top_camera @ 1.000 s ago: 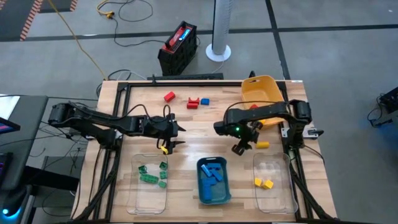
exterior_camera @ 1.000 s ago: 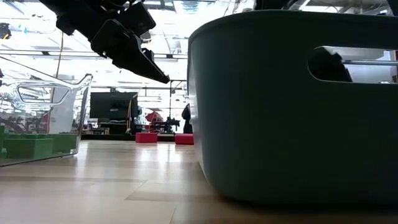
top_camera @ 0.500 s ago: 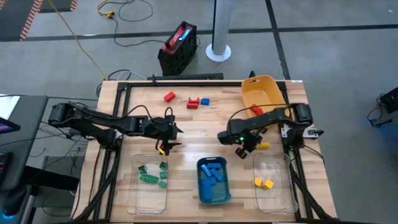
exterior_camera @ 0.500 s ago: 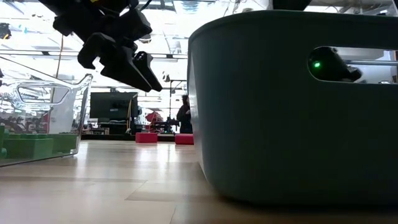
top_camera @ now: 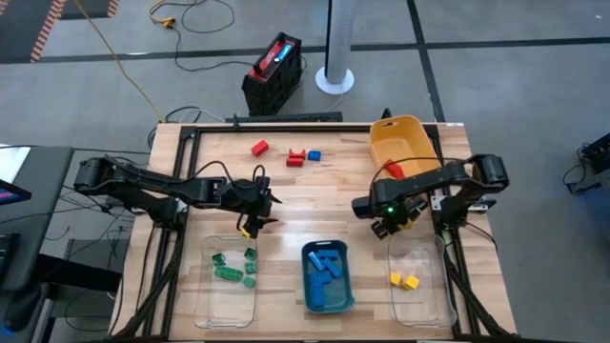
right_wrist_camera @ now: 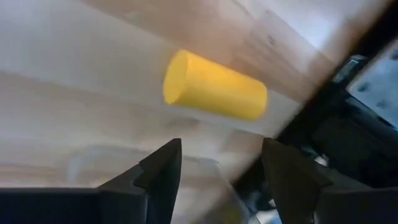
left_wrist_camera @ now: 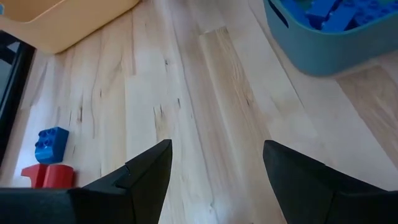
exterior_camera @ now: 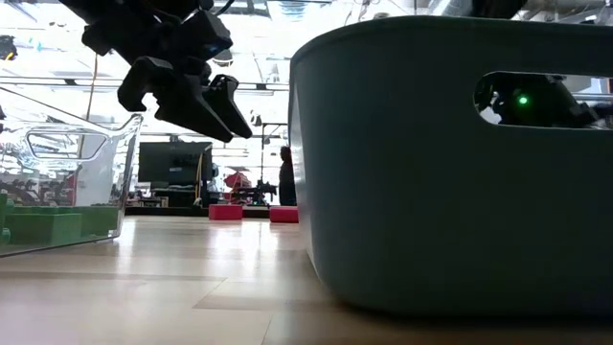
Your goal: Sort blocks
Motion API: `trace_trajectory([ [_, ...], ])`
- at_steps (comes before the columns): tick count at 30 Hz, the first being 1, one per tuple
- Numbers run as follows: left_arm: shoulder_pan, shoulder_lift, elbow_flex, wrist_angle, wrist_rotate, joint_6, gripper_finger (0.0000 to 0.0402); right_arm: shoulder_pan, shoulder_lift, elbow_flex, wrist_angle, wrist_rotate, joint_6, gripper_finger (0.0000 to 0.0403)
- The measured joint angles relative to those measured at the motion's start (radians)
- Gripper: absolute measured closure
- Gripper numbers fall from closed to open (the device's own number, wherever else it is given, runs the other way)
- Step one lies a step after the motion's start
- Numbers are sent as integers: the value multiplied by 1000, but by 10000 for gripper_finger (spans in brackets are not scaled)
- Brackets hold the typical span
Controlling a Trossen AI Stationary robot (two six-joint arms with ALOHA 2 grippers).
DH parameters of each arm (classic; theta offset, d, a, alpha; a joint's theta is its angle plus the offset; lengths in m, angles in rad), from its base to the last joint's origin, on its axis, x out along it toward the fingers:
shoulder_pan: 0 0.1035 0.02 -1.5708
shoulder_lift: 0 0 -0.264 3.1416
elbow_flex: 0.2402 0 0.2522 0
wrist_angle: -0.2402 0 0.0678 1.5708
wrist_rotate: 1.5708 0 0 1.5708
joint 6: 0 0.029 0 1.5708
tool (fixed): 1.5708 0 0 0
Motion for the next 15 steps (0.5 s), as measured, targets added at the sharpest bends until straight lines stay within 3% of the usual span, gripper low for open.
trace_trajectory([
  [5, 0, 0, 0, -13, 0, 0, 155, 5, -75, -88, 144, 5, 34, 163],
  [15, 0, 0, 0, -16, -1, 5, 155, 12, -84, -127, 142, 27, 12, 162],
])
